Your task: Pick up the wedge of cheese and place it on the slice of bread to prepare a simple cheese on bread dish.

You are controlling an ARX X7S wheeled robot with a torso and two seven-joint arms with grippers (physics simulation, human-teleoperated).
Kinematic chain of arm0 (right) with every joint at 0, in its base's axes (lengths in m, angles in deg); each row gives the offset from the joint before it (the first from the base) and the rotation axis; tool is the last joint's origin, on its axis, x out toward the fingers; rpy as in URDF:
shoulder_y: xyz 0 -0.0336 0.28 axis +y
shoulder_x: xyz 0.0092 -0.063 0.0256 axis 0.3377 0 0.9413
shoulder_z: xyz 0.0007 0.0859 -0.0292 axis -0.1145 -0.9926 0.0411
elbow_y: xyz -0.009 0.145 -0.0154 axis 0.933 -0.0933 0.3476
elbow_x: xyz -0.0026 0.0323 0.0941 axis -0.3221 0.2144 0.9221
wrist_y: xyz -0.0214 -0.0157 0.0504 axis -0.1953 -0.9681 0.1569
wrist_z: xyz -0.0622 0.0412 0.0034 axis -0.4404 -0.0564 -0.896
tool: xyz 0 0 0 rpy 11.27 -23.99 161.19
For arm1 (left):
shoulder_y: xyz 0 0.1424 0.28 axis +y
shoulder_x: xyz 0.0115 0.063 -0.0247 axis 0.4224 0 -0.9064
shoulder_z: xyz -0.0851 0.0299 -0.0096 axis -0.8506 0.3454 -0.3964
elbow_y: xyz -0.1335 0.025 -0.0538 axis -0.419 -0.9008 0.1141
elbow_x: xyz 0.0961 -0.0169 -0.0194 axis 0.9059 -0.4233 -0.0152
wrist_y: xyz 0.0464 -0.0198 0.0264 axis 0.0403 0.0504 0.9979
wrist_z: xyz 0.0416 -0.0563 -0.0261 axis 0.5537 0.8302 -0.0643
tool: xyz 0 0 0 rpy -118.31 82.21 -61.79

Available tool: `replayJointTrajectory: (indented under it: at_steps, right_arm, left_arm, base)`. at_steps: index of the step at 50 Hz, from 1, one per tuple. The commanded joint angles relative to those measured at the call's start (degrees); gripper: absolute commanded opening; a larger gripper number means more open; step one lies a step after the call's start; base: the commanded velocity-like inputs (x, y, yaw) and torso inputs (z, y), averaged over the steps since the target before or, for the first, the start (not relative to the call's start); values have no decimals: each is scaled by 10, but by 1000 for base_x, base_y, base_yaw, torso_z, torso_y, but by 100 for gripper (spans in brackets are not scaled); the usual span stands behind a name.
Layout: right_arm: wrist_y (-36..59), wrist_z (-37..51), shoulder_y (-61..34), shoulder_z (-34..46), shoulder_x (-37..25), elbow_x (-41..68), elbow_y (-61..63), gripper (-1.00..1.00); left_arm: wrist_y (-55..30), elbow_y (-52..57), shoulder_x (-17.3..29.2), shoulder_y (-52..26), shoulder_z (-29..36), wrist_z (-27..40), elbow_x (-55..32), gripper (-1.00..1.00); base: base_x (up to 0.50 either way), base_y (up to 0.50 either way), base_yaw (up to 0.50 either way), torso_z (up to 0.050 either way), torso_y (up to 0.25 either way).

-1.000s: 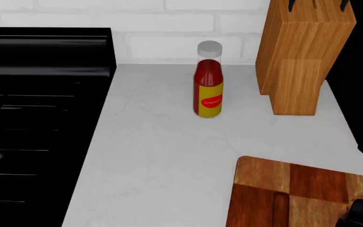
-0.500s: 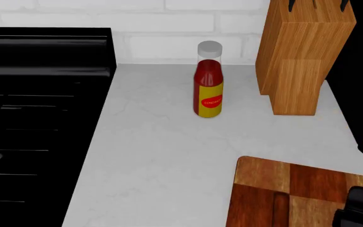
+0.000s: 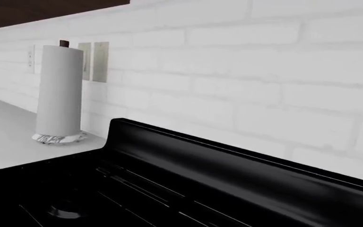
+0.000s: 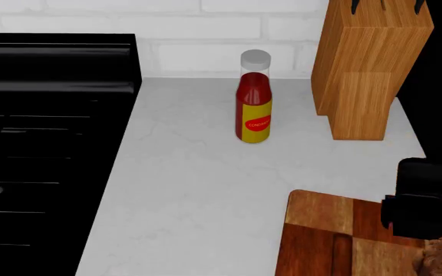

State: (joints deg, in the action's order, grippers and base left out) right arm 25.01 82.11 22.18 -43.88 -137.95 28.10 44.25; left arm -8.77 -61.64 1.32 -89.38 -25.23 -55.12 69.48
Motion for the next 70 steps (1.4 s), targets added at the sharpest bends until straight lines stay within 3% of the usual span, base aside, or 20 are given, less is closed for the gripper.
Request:
replayJointTrajectory:
  at_steps: [1,10,23,24,25,31,52,61,64,65,67,70]
  right_arm:
    - [-122,47,-162,183,-88,70,69,100]
    - [-227,46,-277,346,-107,47,159,100]
    - [-229,15,-250,388,-14,-42,188,100]
    - [-224,4,-243,396,7,-61,182,100]
    - [-223,-3,-241,397,13,-68,180,100]
    - [-213,-40,-224,414,59,-113,161,100]
    - [-250,-210,-110,418,119,-303,114,100]
    - [-265,-223,-89,413,115,-324,116,100]
    - [-267,-224,-87,412,114,-326,119,100]
    - [-267,-222,-87,411,113,-324,122,100]
    - [-271,-224,-84,409,111,-328,126,100]
    - [-276,-222,-83,405,109,-333,139,100]
  left_arm:
    - [-3,1,2,0,2,-1,-2,100]
    - [-4,1,5,0,6,-2,0,100]
    - [-14,3,9,0,9,-5,-4,100]
    - [-81,68,16,-6,10,19,-15,100]
    - [-85,71,17,-7,9,20,-17,100]
    - [-28,10,12,-5,6,-2,-11,100]
    - [-8,2,12,-1,5,-8,-13,100]
    - [-8,14,16,7,5,-16,-18,100]
    - [-7,65,26,32,6,-32,-31,100]
    - [-53,110,27,41,-19,-49,-107,100]
    - [-73,186,45,61,-20,-20,-90,100]
    - [-153,368,84,95,-65,2,-178,100]
  base:
    - [0,0,0,0,0]
    - [0,0,0,0,0]
    - [0,0,0,0,0]
    - [0,0,0,0,0]
    - [0,0,0,0,0]
    - [0,0,0,0,0]
    - [0,0,0,0,0]
    - [0,0,0,0,0]
    - [0,0,0,0,0]
    - [0,0,0,0,0]
    - [0,0,0,0,0]
    - [0,0,0,0,0]
